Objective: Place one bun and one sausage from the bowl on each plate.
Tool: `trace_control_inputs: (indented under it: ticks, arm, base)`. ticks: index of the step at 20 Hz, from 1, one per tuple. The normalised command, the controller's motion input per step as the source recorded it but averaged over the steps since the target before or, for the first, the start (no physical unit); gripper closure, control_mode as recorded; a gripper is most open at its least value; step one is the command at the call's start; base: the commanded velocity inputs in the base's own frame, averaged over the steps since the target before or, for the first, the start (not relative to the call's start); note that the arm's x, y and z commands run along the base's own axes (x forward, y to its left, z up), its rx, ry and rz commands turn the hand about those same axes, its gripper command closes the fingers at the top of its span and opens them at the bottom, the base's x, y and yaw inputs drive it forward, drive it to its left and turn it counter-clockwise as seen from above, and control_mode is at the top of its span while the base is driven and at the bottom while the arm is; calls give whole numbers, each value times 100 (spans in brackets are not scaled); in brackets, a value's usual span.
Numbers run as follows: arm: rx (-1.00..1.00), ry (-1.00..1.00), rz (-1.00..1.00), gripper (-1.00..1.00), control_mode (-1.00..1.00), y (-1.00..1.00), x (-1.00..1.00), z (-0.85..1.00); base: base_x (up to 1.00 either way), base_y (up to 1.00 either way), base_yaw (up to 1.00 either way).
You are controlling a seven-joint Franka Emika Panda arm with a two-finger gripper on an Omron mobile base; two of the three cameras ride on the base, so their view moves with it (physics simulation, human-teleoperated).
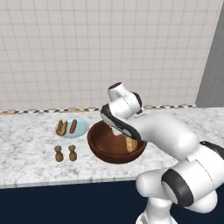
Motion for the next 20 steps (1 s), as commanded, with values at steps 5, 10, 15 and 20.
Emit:
trace_control_inputs:
  ticks: [5,10,15,20]
  arm:
    - [0,-1,-2,-100,-100,4,82,-62]
    - [-3,0,0,-100,-100,0,31,-39]
    - [-5,0,0,-100,-100,-3,17,-33]
    - [0,0,0,-100,-100,-44,1,-23]
  base:
    - [0,0,0]
    - [0,0,0]
    - [0,0,0]
    - [0,0,0]
